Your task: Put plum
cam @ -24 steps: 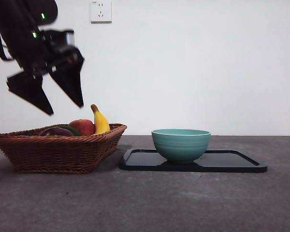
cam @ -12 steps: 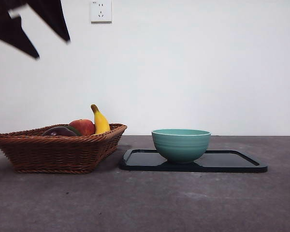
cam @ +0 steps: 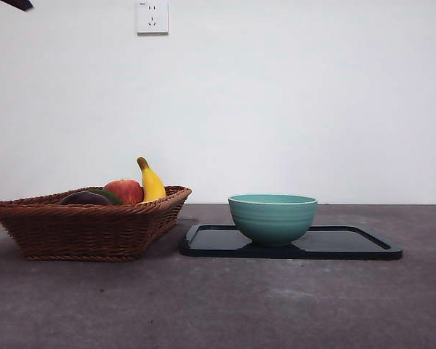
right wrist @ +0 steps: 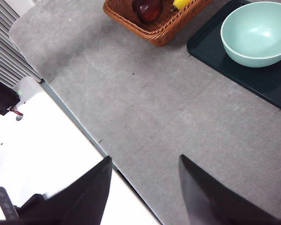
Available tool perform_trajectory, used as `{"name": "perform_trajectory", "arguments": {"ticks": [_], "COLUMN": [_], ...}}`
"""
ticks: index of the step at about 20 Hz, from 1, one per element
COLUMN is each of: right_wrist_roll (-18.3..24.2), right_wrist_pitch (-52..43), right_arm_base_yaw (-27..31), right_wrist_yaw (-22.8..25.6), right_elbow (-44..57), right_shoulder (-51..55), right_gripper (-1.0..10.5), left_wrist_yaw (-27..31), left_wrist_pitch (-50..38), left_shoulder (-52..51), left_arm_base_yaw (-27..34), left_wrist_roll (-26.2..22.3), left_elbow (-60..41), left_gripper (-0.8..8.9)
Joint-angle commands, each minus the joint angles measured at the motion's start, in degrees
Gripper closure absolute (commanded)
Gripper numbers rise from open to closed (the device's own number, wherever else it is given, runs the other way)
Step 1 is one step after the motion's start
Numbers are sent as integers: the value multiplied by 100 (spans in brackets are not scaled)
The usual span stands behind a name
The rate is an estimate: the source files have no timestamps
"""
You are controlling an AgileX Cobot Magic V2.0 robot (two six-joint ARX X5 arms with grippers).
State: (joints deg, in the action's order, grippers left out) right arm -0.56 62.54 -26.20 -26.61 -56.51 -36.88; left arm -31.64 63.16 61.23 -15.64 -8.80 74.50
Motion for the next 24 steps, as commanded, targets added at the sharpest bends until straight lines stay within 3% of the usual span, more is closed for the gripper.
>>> {"name": "perform_trajectory", "arguments": {"ticks": [1,6,24], "right_wrist_roll": [-127,-195,-407], "right_wrist_pitch": [-46,-46,-68], "right_arm_base_yaw": [-28,-28,-28], "right_wrist_yaw": [7,7,68], "right_elbow": [-33,-33,-33], "right_shoulder": [-44,-44,-52], "right_gripper": [718,718,718], "left_wrist_yaw": [-282,-651,-662], "left_wrist_pitch": [459,1121,1180], "left_shoulder": [-44,-94,-98], "left_arm_base_yaw": [-31,-79,-107], "left_wrist_roll": [-295,-695,-748], "left_elbow": [94,92,92], "left_gripper": [349,350,350]}}
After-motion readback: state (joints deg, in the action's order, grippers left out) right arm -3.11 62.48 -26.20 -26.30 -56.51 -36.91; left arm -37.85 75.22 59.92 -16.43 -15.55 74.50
